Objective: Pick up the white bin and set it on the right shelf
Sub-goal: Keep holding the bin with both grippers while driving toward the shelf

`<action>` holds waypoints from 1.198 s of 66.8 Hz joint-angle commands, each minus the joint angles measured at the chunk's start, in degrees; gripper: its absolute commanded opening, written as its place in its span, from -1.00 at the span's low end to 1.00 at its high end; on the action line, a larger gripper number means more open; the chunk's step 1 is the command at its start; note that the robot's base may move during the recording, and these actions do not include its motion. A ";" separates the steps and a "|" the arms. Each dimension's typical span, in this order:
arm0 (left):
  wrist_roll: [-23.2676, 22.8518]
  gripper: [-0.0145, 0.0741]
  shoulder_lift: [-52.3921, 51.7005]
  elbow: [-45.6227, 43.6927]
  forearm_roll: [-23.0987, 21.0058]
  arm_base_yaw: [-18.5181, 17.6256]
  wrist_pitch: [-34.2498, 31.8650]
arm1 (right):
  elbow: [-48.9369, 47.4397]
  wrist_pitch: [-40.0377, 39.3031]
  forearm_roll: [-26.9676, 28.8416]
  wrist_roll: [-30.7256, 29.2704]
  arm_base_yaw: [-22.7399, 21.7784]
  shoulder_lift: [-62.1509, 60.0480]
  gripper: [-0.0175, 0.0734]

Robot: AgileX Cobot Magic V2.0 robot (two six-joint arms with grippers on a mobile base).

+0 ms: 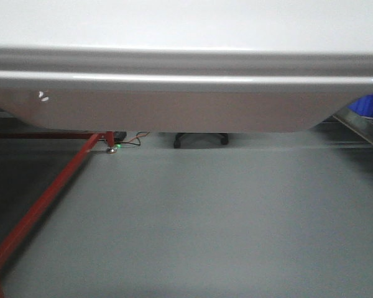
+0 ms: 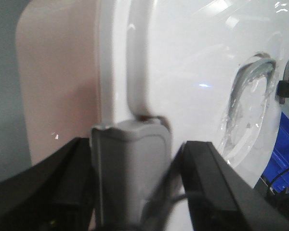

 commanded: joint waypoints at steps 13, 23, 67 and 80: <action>0.45 -0.13 -0.85 -1.71 -9.67 -1.09 10.45 | -1.59 7.34 9.50 -0.51 0.57 -0.97 0.12; 0.45 -0.13 -0.85 -1.71 -9.67 -1.09 10.45 | -1.59 7.34 9.50 -0.51 0.57 -0.97 0.12; 0.45 -0.13 -0.85 -1.71 -9.67 -1.09 10.45 | -1.59 7.29 9.50 -0.51 0.57 -0.97 0.12; 0.45 -0.13 -0.85 -1.71 -9.67 -1.09 10.45 | -1.59 7.29 9.50 -0.51 0.57 -0.97 0.12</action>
